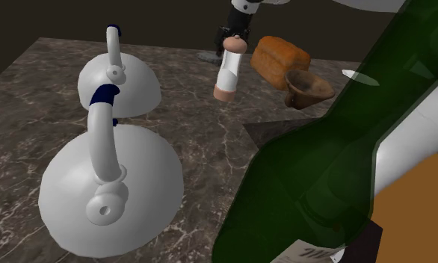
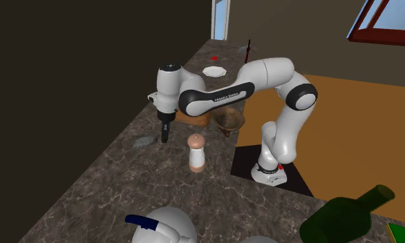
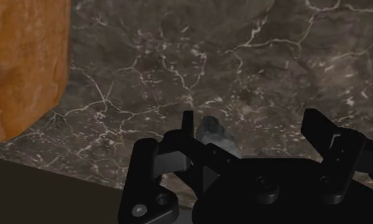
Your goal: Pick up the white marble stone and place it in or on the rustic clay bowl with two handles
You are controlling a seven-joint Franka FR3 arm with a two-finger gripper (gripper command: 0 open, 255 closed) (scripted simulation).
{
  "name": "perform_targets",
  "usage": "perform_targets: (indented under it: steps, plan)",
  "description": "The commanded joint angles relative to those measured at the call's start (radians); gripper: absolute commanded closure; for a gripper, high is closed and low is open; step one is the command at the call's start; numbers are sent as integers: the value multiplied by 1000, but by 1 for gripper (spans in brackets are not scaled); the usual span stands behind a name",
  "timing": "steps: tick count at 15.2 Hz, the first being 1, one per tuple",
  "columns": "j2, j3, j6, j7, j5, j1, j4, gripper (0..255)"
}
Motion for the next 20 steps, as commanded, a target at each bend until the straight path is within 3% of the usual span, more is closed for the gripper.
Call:
perform_targets:
  steps: [1,6,13,20]
  plan:
    - [89,3,3,5,-16,0,90,0]
    - [269,5,-5,16,-53,3,284,0]
    - [296,3,85,17,-54,0,221,0]
    - [296,3,85,17,-54,0,221,0]
